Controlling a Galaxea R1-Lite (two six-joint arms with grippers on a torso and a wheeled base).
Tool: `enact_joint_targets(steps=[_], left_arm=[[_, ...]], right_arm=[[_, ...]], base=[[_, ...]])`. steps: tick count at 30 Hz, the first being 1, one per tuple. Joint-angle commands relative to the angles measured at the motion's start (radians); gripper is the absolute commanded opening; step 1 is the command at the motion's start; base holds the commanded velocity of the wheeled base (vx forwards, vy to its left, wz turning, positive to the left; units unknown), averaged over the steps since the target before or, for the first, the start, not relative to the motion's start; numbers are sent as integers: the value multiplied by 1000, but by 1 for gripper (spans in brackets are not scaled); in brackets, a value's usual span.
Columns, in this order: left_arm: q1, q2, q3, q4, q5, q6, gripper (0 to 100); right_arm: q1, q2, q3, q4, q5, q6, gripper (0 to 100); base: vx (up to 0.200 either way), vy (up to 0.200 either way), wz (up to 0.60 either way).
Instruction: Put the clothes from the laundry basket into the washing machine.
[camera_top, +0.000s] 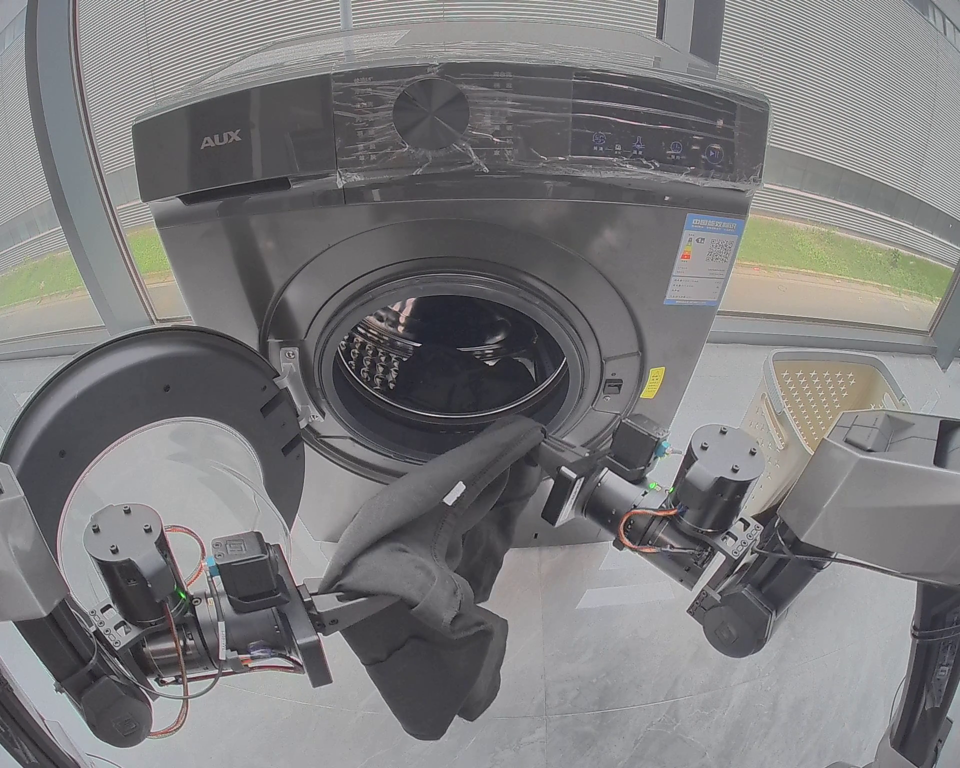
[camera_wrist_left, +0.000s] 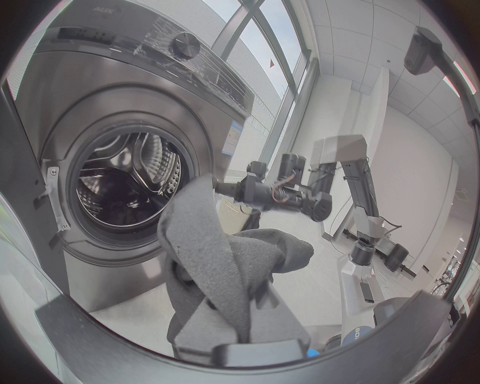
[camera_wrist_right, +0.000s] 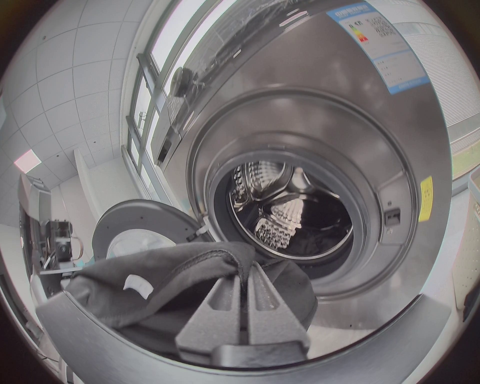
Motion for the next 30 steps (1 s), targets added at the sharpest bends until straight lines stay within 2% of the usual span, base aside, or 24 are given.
enact_joint_targets(steps=[1,5,6,9,10,11,12,14,16,18,21,23,24,25,26,30], left_arm=[[23,-5,-14,-2,0,-9,0],[22,-4,-17,-2,0,-11,0],[22,-4,-17,-2,2,-11,0],[23,-4,-26,-2,6,-13,0],[30,-4,-38,-2,11,-11,0],[30,-4,-40,-2,11,-11,0],[34,-12,-46,-2,12,-13,0],[43,-18,-53,-4,17,-16,0],[45,-27,-61,-2,46,-20,0],[42,-28,-70,-4,89,-25,0],[37,-31,-112,-4,183,-71,0],[33,-42,-126,-4,232,-117,0],[33,-42,-126,-4,232,-117,0],[30,-51,-130,-2,282,-164,0],[26,-48,-127,-1,296,-175,0],[25,-24,-121,-2,325,-169,0]], right_arm=[[17,17,50,-7,14,0,0],[20,6,79,-7,12,0,0],[20,1,84,-9,11,-1,100],[20,-16,118,-9,8,-7,100],[15,-63,219,-9,12,-32,100],[14,-72,234,-9,14,-38,100],[6,-135,313,-7,34,-64,100],[-8,-201,412,-9,74,-81,100],[-42,-247,486,-9,90,-86,100],[-54,-282,512,-13,90,-98,100],[-63,-352,538,-10,89,-106,100],[-71,-367,546,-7,86,-110,100],[-71,-367,546,-7,86,-110,100],[-75,-361,544,-9,75,-118,100],[-81,-358,544,-9,67,-122,100],[-108,-318,527,-9,32,-132,100]], base=[[0,0,0],[0,0,0],[0,0,0],[0,0,0],[0,0,0],[0,0,0],[0,0,0],[0,0,0],[0,0,0],[0,0,0],[0,0,0],[0,0,0],[0,0,0],[0,0,0],[0,0,0],[0,0,0]])
